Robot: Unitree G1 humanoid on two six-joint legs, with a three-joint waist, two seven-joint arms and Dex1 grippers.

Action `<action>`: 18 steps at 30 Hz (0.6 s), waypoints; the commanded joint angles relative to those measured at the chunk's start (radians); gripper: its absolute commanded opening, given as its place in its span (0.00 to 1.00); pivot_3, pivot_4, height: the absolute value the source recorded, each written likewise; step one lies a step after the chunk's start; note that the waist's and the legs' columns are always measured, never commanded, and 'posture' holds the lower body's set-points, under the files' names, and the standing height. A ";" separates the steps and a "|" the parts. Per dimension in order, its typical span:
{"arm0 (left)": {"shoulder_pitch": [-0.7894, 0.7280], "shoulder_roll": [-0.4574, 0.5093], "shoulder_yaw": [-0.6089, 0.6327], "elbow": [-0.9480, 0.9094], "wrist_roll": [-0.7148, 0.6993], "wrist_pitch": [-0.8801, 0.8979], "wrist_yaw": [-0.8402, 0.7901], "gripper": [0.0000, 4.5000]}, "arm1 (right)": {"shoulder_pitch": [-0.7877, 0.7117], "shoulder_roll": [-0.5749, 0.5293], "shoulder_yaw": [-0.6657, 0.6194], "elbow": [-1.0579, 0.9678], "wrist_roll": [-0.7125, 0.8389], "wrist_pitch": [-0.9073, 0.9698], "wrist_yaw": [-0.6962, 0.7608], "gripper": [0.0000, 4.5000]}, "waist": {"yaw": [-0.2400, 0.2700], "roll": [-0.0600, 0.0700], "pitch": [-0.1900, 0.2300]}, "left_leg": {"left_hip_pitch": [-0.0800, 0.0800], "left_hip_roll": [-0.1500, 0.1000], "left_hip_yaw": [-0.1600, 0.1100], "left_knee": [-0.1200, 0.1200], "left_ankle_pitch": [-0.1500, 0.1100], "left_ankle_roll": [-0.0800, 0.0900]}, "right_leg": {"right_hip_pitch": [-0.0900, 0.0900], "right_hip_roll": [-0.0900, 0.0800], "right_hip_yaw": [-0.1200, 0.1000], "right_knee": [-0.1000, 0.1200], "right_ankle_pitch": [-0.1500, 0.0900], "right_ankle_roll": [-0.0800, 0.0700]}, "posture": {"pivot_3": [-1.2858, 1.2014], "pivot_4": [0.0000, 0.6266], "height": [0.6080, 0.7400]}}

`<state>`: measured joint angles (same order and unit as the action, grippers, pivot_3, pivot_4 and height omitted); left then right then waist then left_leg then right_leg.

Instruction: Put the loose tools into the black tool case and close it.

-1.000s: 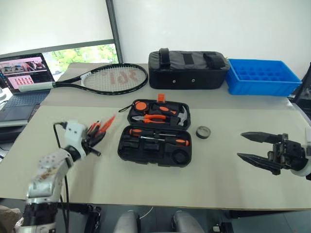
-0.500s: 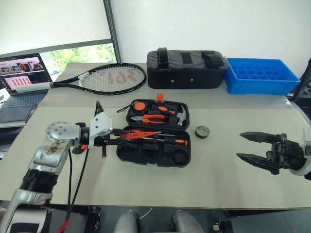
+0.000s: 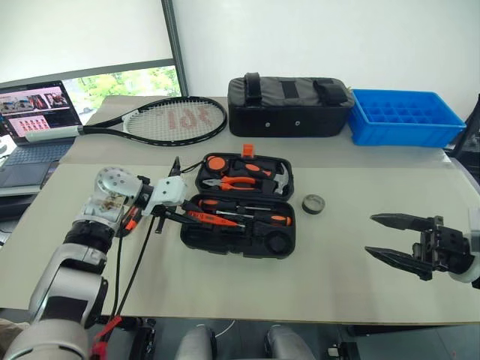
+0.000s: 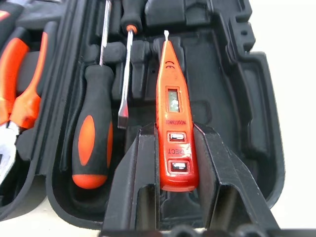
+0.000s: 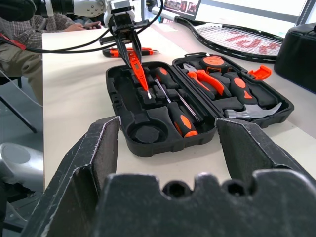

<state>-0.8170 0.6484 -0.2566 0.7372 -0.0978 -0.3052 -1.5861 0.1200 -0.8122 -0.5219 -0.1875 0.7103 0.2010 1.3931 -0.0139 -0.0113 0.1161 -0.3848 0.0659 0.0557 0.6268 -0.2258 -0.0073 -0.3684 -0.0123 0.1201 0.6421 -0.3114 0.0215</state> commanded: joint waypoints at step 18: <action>-0.064 -0.019 -0.013 0.120 0.102 -0.045 0.012 0.11 | 0.012 0.001 -0.018 -0.036 0.018 -0.042 -0.010 0.80 | -0.002 0.000 0.000 | 0.001 0.000 0.000 0.000 0.000 0.000 | 0.000 0.001 0.001 0.002 -0.001 0.001 | 0.52 0.24 0.75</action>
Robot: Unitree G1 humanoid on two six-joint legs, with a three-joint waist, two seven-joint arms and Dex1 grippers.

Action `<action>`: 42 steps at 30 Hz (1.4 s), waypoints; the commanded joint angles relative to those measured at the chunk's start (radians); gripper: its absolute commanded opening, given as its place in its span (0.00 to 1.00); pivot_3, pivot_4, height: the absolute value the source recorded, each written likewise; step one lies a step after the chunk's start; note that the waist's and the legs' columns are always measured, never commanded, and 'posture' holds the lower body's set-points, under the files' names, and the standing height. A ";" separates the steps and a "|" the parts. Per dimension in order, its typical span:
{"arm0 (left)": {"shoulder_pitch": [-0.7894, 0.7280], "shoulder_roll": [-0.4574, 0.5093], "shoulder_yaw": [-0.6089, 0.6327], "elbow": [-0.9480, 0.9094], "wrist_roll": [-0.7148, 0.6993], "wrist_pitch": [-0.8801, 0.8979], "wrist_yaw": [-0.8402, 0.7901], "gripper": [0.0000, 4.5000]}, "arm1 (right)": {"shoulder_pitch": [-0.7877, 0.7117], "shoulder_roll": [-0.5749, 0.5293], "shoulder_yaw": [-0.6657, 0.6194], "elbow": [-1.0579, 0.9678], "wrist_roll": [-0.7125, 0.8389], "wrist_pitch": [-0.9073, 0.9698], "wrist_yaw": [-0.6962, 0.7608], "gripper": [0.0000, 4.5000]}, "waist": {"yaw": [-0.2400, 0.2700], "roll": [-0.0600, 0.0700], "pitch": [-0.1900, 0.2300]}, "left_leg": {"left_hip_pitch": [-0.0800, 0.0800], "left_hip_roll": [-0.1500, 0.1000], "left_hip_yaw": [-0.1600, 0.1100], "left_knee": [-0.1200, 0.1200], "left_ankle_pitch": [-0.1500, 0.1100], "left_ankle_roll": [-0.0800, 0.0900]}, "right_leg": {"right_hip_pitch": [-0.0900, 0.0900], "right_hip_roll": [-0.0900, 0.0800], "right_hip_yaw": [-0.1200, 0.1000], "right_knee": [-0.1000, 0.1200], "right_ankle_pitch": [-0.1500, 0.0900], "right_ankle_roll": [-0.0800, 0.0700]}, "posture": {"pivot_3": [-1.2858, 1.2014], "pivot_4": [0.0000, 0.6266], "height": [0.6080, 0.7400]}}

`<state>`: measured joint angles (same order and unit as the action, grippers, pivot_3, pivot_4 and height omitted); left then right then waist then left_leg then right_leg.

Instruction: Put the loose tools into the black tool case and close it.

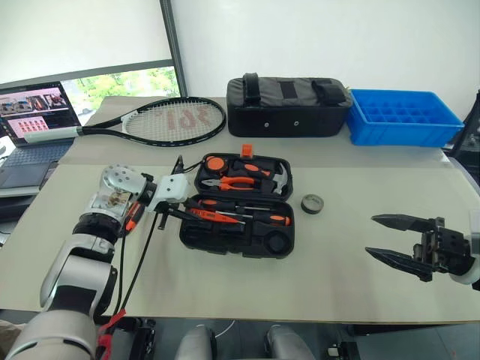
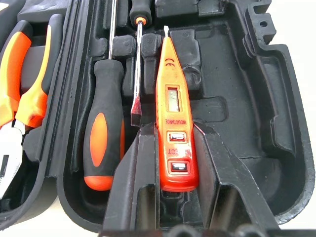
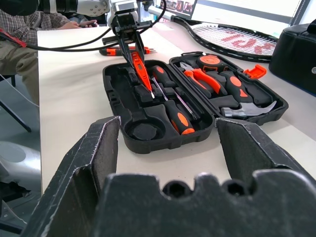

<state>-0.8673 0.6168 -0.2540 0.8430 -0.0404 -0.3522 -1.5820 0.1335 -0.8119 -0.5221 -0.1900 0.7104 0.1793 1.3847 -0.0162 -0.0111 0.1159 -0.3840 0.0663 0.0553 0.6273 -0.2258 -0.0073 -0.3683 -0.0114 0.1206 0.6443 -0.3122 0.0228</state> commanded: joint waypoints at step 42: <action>0.059 -0.041 0.116 -0.194 -0.120 0.128 0.036 0.38 | 0.001 0.024 0.008 -0.011 -0.013 -0.070 0.001 0.80 | 0.000 0.002 -0.001 | 0.000 0.001 -0.001 0.001 0.000 0.000 | 0.000 0.002 0.002 0.002 0.000 0.000 | 0.52 0.24 0.75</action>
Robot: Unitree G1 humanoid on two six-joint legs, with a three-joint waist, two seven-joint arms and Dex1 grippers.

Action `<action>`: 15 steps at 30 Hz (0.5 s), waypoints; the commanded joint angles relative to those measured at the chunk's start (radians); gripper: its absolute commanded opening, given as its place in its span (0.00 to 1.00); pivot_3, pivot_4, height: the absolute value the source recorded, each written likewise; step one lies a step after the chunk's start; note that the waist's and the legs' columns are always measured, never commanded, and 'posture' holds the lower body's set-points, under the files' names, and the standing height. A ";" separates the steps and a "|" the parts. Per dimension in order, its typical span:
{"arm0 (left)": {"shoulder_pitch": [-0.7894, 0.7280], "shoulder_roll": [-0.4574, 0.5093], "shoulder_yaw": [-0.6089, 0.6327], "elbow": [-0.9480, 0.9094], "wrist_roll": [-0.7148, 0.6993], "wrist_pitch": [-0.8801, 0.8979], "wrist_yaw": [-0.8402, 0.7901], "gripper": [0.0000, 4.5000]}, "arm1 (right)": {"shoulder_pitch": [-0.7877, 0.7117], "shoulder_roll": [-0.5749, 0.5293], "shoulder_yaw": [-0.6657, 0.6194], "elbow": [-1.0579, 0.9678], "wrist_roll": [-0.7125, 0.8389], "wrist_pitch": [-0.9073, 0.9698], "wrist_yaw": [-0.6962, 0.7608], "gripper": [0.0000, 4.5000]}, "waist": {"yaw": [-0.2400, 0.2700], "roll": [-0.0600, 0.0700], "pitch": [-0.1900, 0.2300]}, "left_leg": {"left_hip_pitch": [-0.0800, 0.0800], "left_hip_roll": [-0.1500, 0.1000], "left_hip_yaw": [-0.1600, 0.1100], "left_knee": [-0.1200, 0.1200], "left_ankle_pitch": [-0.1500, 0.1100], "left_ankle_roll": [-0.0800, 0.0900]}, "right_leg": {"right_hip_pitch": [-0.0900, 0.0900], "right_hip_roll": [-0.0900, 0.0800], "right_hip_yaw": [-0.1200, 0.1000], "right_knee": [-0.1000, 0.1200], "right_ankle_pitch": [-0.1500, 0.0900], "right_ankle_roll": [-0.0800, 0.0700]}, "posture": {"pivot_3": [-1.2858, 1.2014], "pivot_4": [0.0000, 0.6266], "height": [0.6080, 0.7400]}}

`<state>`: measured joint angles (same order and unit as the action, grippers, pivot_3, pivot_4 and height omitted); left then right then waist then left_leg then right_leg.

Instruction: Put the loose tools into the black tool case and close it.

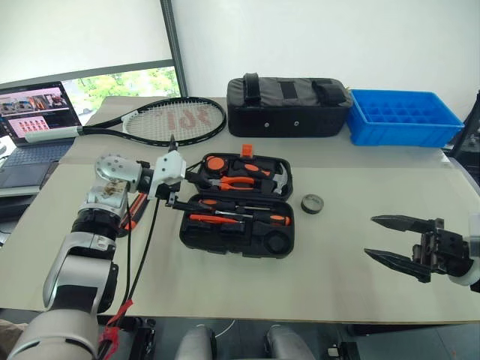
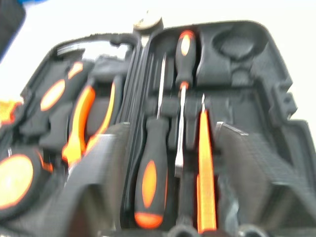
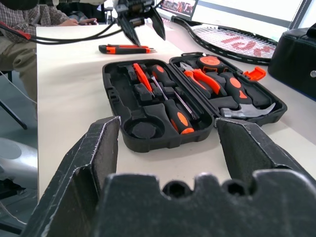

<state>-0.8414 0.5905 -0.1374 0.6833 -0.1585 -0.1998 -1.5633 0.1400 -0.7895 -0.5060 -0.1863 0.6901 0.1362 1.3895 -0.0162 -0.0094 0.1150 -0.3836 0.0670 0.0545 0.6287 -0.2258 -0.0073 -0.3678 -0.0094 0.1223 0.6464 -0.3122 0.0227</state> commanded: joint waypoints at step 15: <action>0.160 -0.089 -0.032 0.002 0.066 -0.130 0.172 0.01 | 0.034 0.013 -0.023 -0.036 0.014 -0.045 -0.023 0.80 | 0.002 -0.001 0.001 | 0.000 0.000 -0.001 0.002 0.000 0.000 | 0.001 0.000 0.000 0.000 0.001 -0.002 | 0.52 0.24 0.75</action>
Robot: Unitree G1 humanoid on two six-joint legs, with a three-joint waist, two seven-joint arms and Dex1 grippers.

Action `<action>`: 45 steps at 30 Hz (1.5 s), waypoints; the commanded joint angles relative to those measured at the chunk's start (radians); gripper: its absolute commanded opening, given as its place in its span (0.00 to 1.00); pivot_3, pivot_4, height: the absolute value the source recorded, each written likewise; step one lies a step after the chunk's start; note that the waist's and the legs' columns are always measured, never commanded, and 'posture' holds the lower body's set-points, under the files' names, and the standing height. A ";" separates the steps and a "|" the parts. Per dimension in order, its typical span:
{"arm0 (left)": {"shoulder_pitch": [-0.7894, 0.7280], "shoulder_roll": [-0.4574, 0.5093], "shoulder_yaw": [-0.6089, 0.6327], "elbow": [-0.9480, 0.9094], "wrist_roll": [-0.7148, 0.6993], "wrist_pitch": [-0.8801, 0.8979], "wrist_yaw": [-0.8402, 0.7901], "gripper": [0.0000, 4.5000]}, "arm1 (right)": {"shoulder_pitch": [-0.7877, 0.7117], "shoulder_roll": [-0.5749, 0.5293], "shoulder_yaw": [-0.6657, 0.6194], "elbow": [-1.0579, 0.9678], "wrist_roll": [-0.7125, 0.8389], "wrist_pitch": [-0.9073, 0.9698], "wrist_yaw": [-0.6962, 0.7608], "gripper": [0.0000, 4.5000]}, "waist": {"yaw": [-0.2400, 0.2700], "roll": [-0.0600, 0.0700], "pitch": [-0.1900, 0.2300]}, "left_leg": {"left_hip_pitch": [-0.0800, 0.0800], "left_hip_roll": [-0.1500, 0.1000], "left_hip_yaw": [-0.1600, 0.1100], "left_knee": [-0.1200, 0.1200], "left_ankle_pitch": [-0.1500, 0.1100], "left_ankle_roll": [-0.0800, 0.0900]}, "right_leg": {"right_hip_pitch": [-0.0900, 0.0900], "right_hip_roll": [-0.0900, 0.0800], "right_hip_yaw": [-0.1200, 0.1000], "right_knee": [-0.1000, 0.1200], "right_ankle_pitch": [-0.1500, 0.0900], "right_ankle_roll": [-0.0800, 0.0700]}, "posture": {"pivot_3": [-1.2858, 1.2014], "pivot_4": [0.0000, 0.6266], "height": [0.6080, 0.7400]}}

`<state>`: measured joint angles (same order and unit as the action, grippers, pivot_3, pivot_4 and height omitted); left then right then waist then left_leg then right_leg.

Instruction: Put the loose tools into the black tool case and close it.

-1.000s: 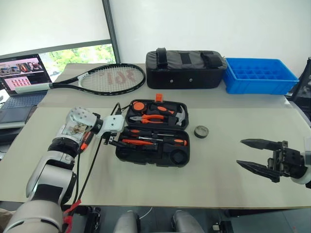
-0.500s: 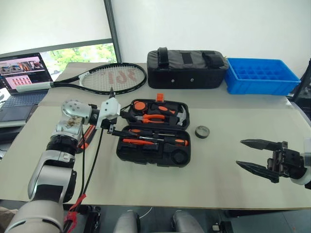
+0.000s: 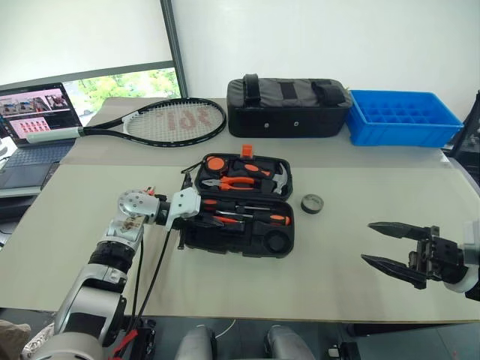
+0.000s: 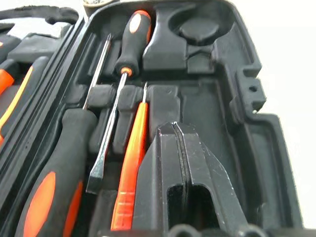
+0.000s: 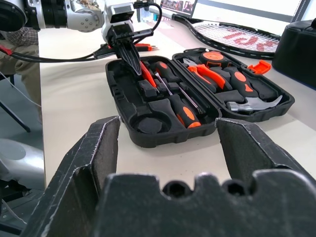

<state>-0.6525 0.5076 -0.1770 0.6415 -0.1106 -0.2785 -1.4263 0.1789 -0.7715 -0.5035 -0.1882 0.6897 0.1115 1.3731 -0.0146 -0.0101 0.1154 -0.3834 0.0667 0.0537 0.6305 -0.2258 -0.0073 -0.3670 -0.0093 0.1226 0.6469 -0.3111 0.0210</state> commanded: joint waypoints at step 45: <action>0.078 0.036 0.214 -0.195 -0.158 0.187 0.235 0.01 | -0.087 -0.017 0.005 0.053 0.017 -0.025 0.048 0.80 | -0.009 0.002 0.000 | 0.006 0.000 -0.002 0.001 0.000 0.000 | 0.007 0.001 0.000 0.000 -0.002 0.004 | 0.52 0.24 0.75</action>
<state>-0.5903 0.5122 -0.0209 0.5436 -0.2180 -0.1675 -1.2448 0.1135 -0.7738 -0.4971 -0.1422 0.6907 0.1052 1.4129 -0.0238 -0.0083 0.1158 -0.3778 0.0671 0.0521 0.6310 -0.2258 -0.0074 -0.3598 -0.0085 0.1227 0.6464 -0.3133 0.0248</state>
